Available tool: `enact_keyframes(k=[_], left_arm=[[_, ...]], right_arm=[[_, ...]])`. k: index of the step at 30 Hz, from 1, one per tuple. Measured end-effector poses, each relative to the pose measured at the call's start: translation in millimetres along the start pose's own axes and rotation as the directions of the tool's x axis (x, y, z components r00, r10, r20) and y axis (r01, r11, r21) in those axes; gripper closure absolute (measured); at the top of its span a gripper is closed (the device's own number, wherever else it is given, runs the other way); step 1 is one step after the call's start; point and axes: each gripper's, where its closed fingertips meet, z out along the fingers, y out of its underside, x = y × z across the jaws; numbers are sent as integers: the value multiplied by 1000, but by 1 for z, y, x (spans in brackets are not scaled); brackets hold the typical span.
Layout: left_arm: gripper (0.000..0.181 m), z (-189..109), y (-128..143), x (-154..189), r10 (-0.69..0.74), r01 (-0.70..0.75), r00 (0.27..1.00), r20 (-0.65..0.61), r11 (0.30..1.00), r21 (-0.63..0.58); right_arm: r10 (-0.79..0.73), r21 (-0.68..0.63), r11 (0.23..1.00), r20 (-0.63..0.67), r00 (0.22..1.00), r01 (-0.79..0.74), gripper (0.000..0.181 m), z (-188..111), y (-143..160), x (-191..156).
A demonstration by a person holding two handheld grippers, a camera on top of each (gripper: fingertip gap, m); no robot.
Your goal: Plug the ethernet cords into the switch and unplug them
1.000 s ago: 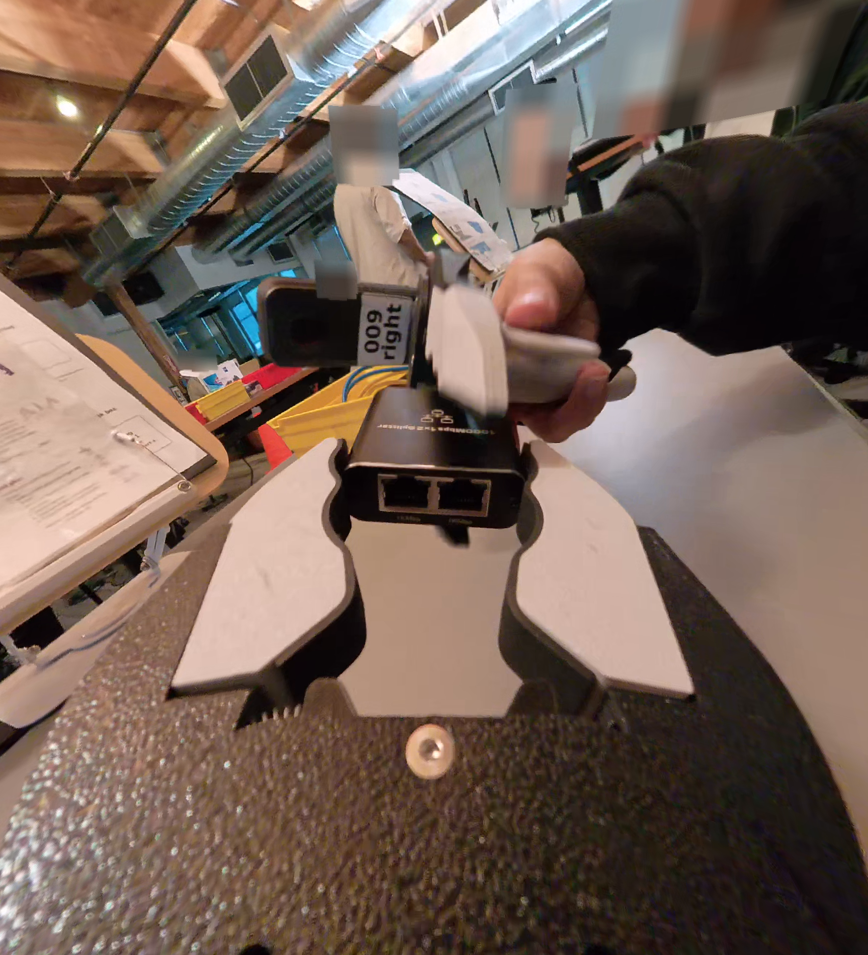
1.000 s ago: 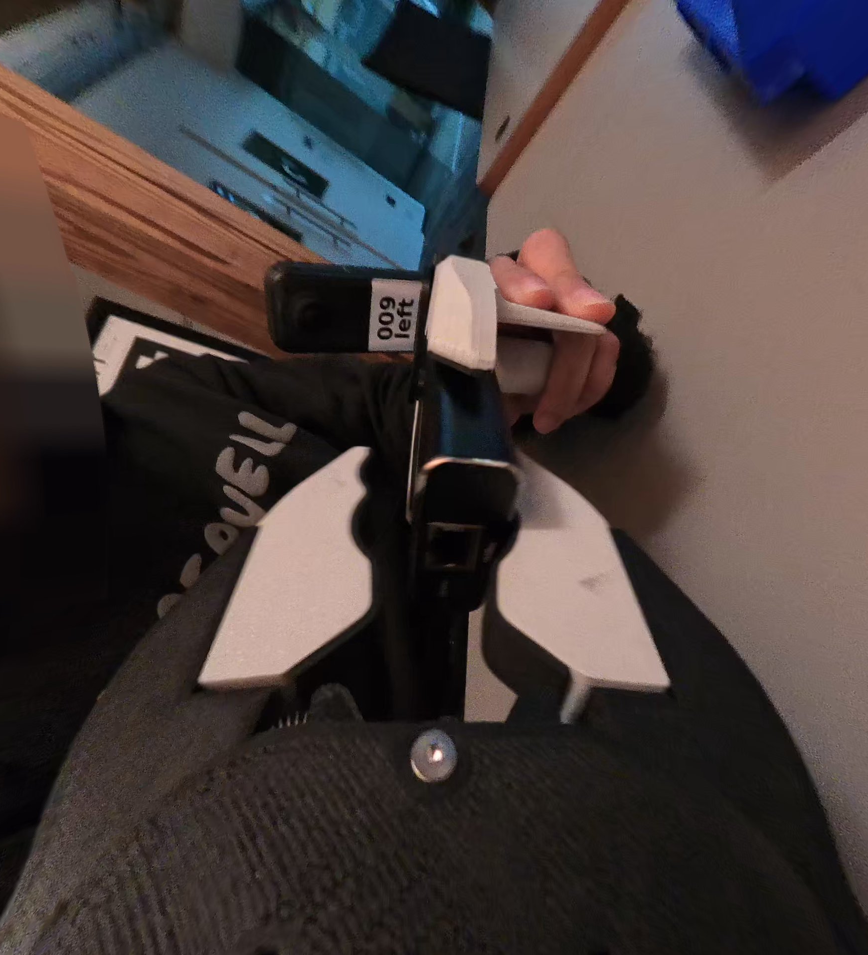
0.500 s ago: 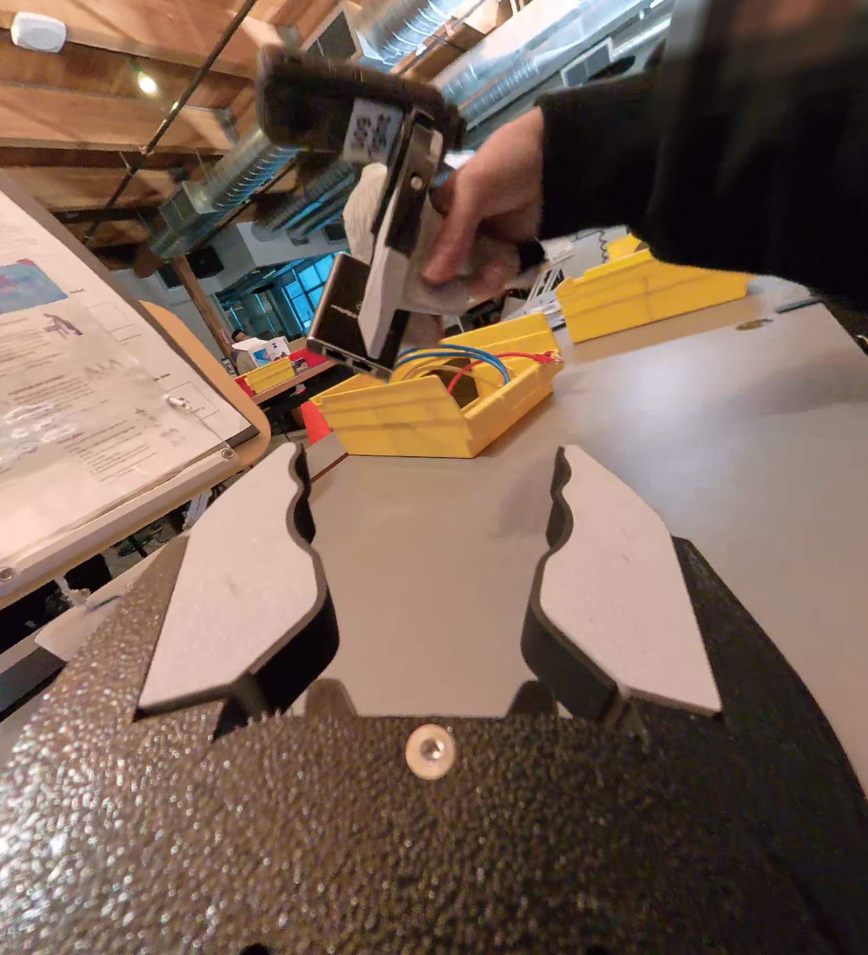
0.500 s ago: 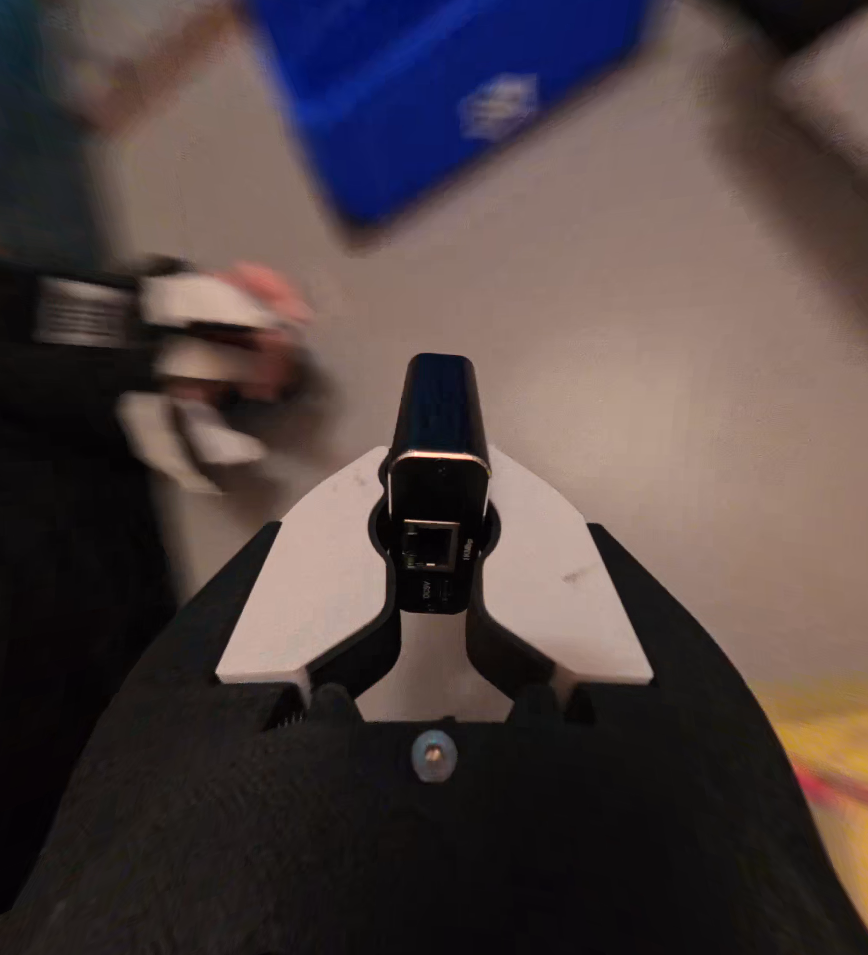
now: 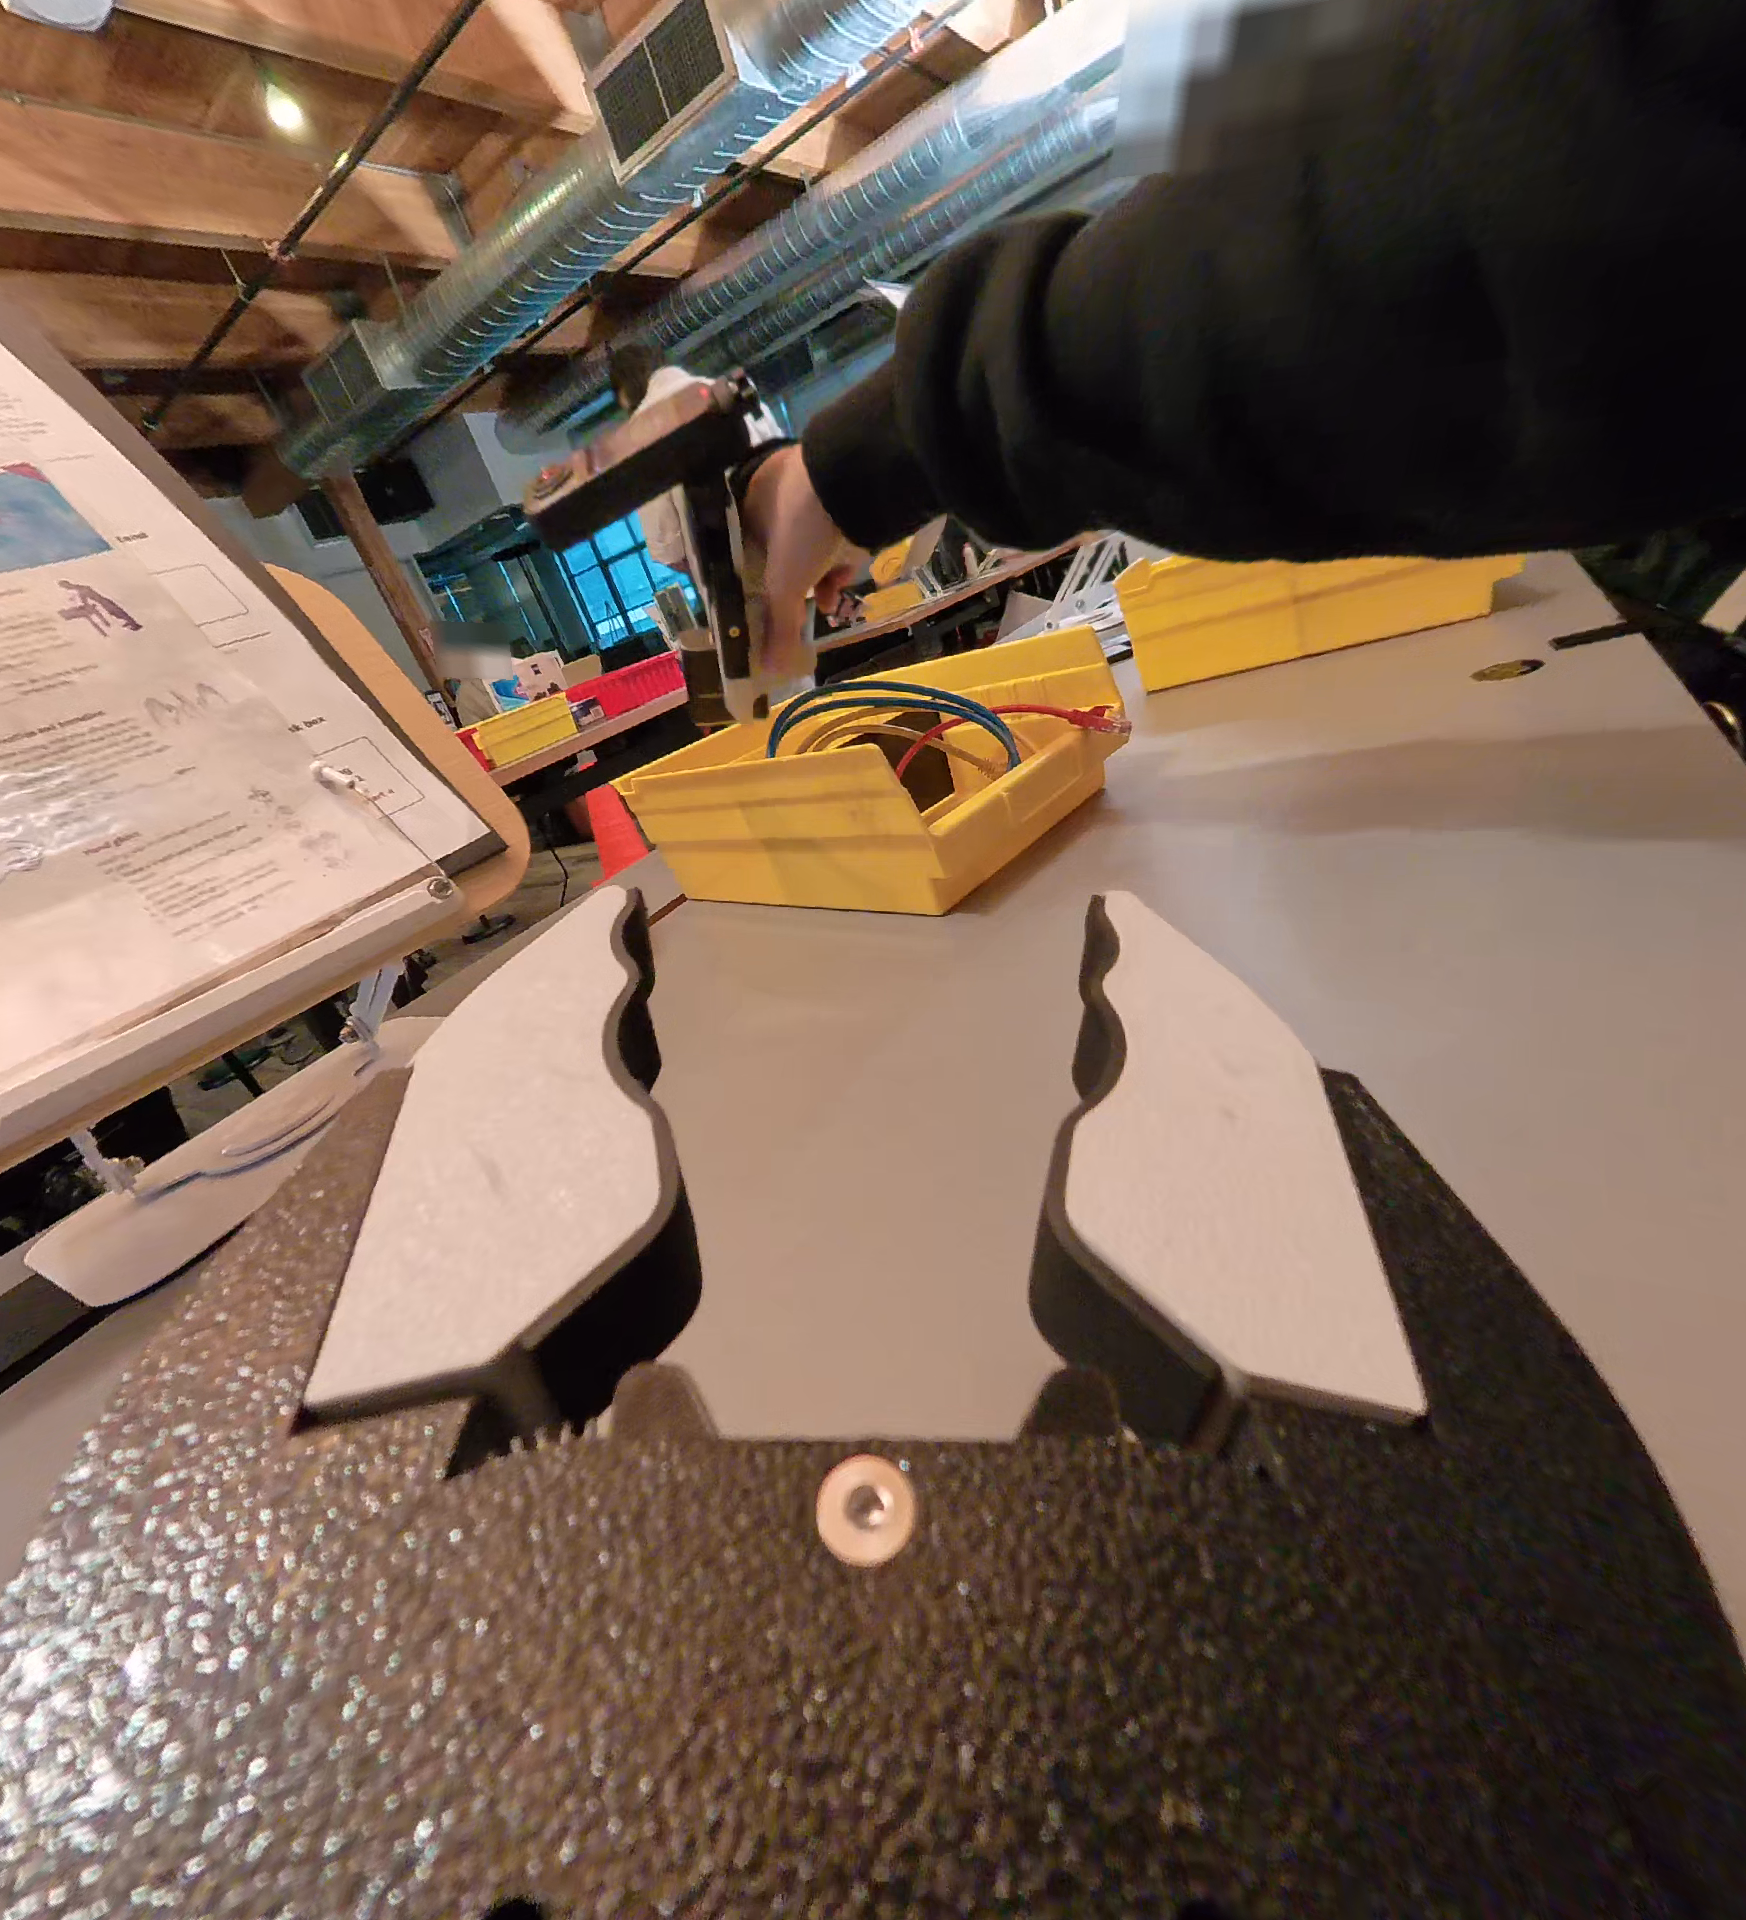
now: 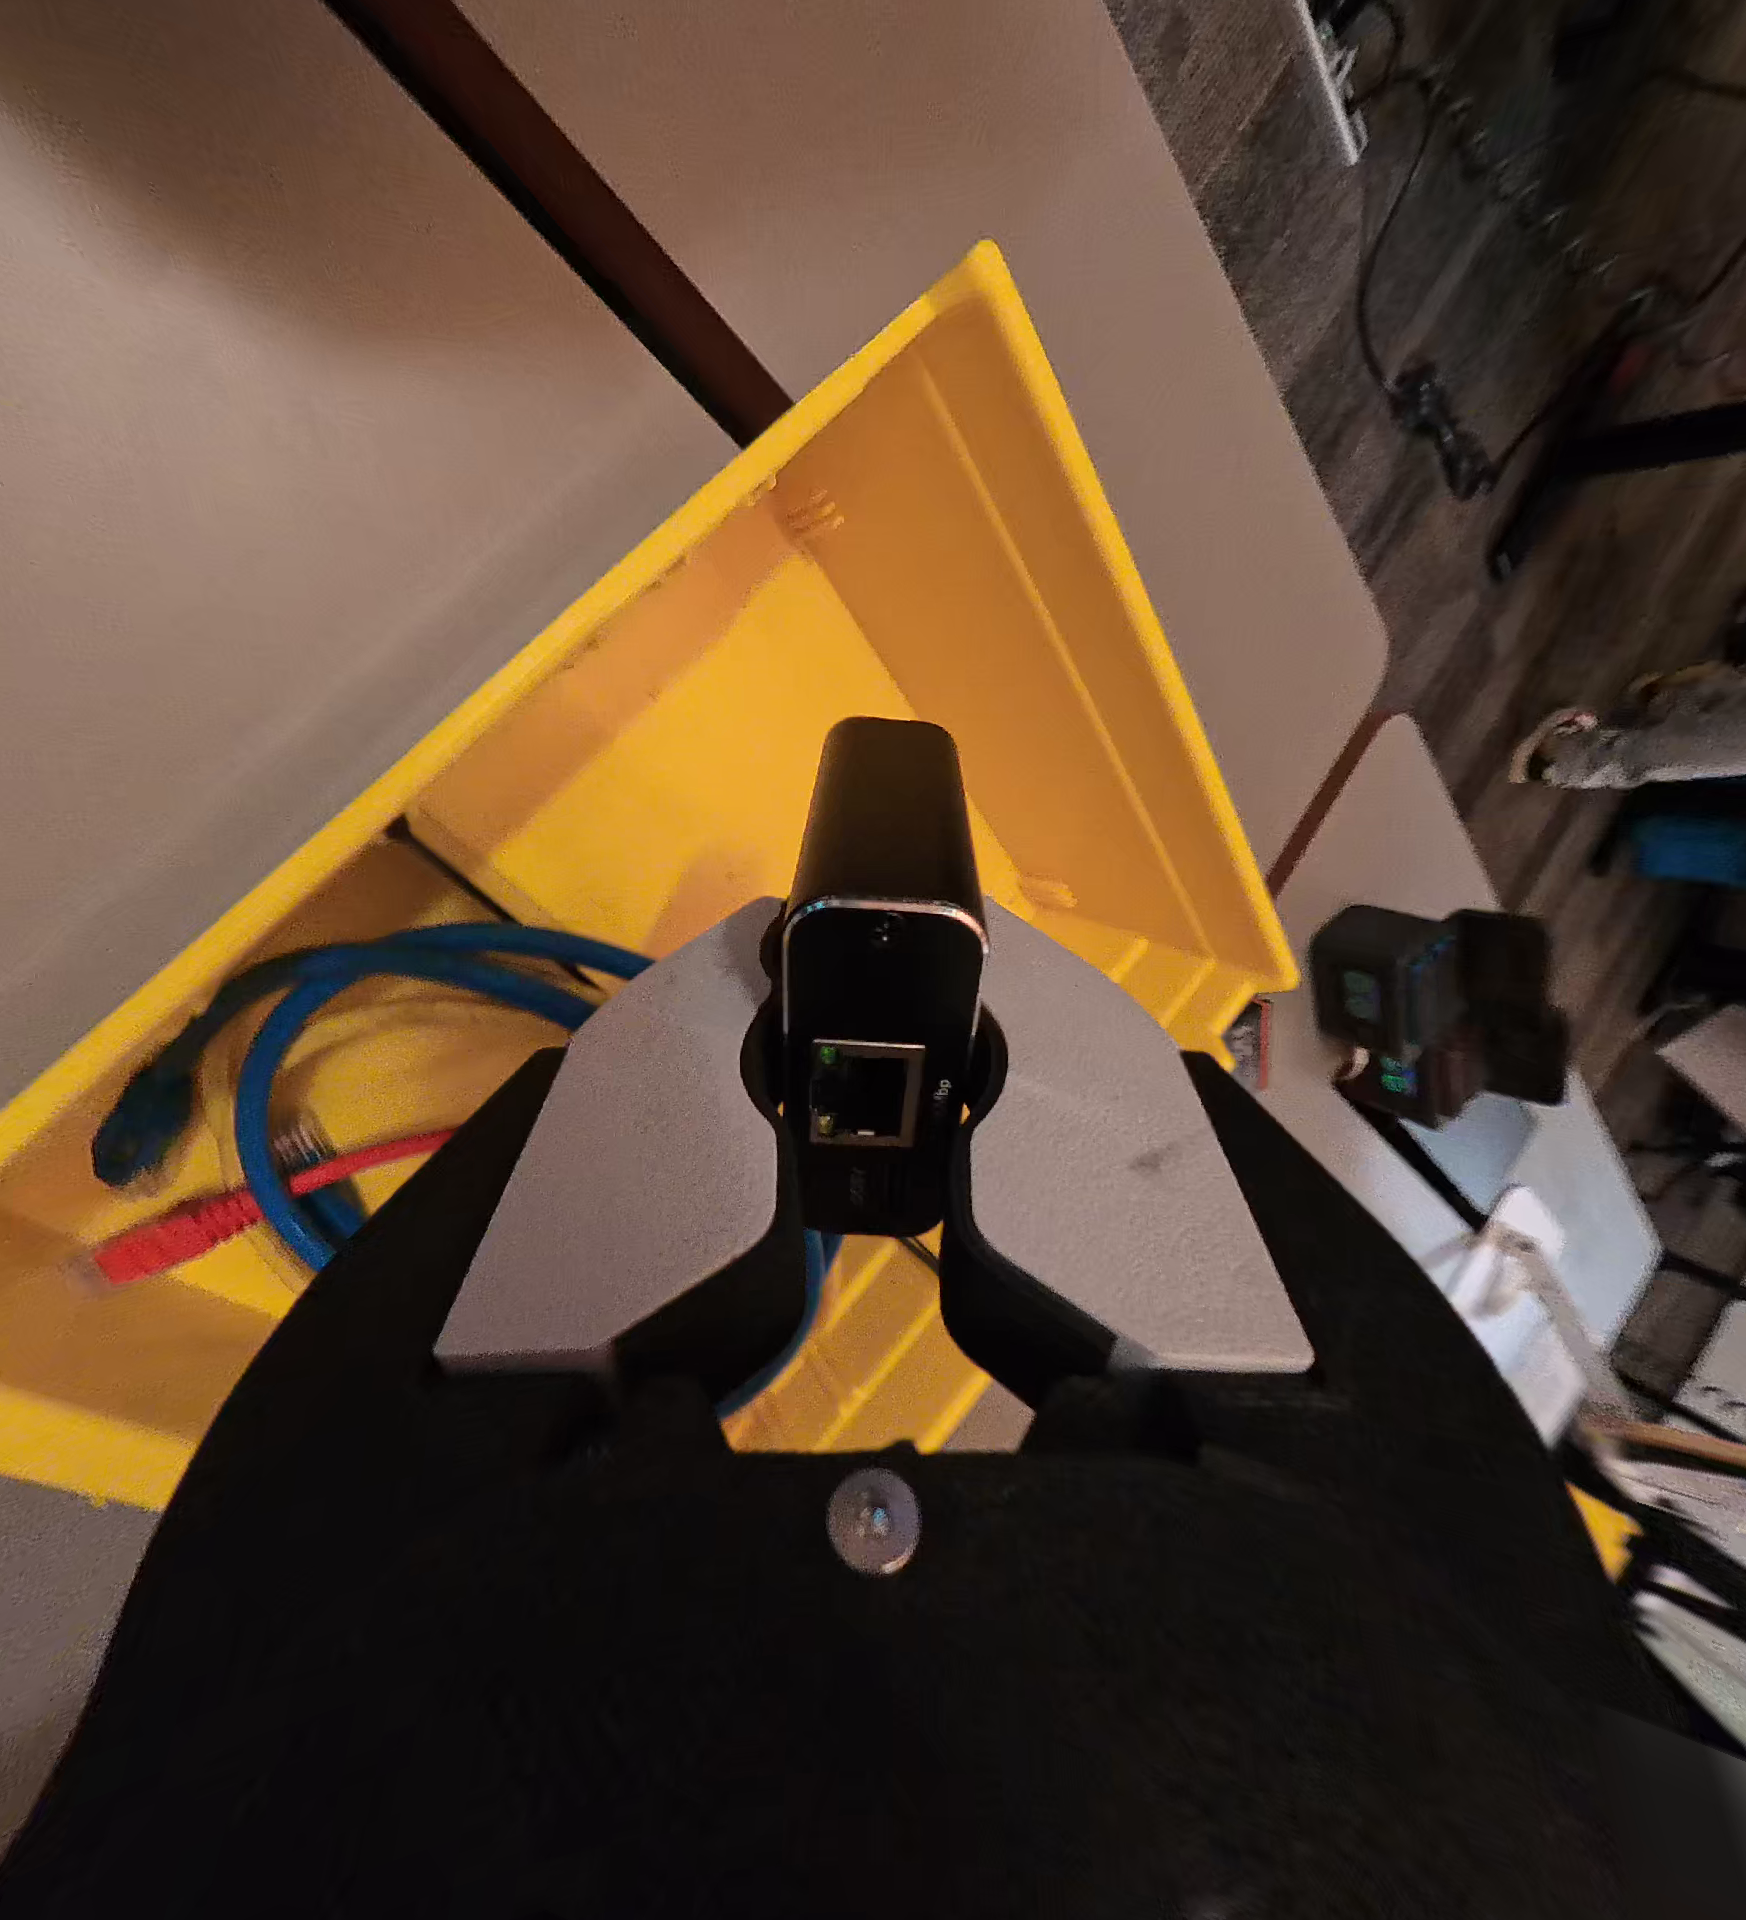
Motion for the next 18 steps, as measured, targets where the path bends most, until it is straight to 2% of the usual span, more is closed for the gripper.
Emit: enact_keyframes(k=[4, 6, 9, 10, 14, 16, 18], left_arm=[[104, -1, -3, -3, -16, 16, 1000, 8, 1000, 12], [104, -1, -1, -4, -28, 28, 1000, 10, 1000, 4], [104, 0, 1, -6, -31, 32, 999, 26, 999, -16], [104, 0, 2, -8, -33, 34, 999, 35, 999, -18], [107, -3, 7, -25, -60, 66, 991, 119, 997, -40], [107, -6, 11, -37, -104, 114, 980, 169, 992, -51], [108, -10, 16, -50, -152, 170, 961, 232, 984, -57]], right_arm=[[104, 45, 993, 9, 995, -105, 141, 9, 0, 5], [134, 87, 987, -18, 991, -132, 133, 2, 0, 11], [219, 147, 964, 20, 975, -220, 111, -22, 1, 4], [260, 185, 946, 62, 964, -267, 105, -35, 0, -6], [350, 382, 817, 268, 898, -432, 104, -91, -5, -74], [333, 419, 794, 309, 891, -441, 106, -97, 4, -117], [364, 410, 808, 219, 905, -424, 105, -82, 20, -140]])
